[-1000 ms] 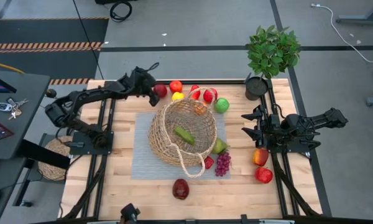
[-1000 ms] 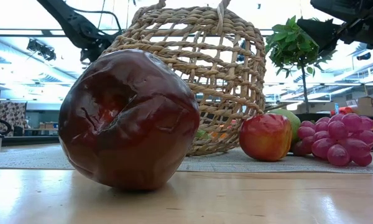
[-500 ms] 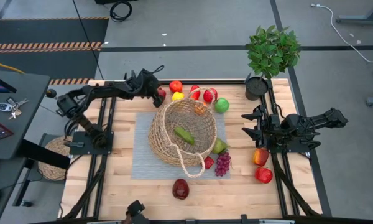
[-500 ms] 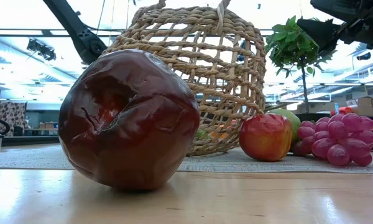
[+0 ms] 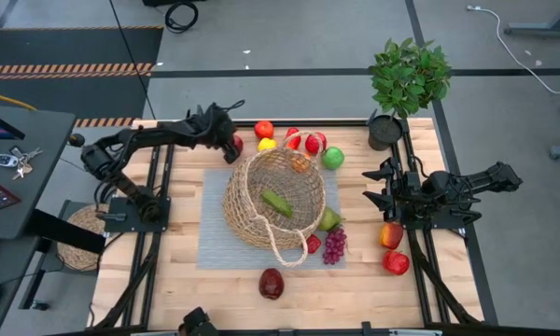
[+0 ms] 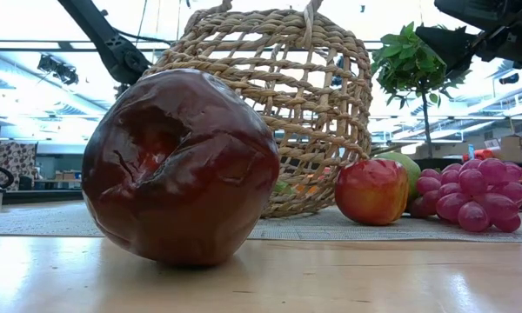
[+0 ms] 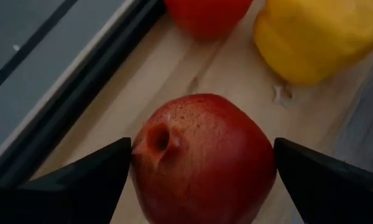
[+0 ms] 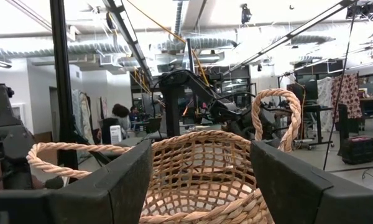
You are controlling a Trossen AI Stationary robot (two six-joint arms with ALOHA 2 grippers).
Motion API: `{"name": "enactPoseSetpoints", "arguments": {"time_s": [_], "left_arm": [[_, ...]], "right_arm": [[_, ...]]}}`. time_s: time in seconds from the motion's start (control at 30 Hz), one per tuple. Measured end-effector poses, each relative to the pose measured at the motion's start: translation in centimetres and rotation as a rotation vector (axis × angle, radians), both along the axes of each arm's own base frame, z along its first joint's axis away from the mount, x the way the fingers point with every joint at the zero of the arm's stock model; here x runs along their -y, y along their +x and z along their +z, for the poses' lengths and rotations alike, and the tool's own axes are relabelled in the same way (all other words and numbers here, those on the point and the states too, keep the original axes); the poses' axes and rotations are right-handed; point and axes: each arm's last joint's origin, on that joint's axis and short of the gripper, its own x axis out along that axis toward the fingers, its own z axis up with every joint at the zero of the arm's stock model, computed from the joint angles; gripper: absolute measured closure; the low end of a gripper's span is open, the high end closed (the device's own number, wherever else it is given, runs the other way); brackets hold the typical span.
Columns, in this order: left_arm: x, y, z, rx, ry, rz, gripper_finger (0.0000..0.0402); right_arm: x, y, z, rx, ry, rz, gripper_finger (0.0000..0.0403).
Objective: Build produce basket
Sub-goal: Put the pomegranate into the mesh basket
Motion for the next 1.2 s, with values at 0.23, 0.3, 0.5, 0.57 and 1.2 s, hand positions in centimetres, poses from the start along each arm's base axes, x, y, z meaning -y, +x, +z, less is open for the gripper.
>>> {"name": "enactPoseSetpoints", "arguments": {"time_s": [0.23, 0.3, 0.5, 0.57, 1.2], "left_arm": [[1.8, -1.7, 1.7, -0.071, -0.071, -0.004, 0.0010], [2.1, -2.1, 1.9, -0.083, -0.082, -0.004, 0.0011], [3.0, -3.0, 2.1, -0.153, -0.151, -0.005, 0.0019], [3.2, -3.0, 2.1, -0.169, -0.169, -0.004, 0.0023], [4.8, -3.3, 2.5, -0.280, -0.171, -0.067, 0.0039]], "right_arm": [[0.0, 0.0, 0.0, 0.000, 0.000, 0.000, 0.0128], [0.0, 0.0, 0.0, 0.000, 0.000, 0.000, 0.0128], [0.0, 0.0, 0.0, 0.000, 0.000, 0.000, 0.0128], [0.0, 0.0, 0.0, 0.000, 0.000, 0.000, 0.0128], [0.0, 0.0, 0.0, 0.000, 0.000, 0.000, 0.0128]]}}
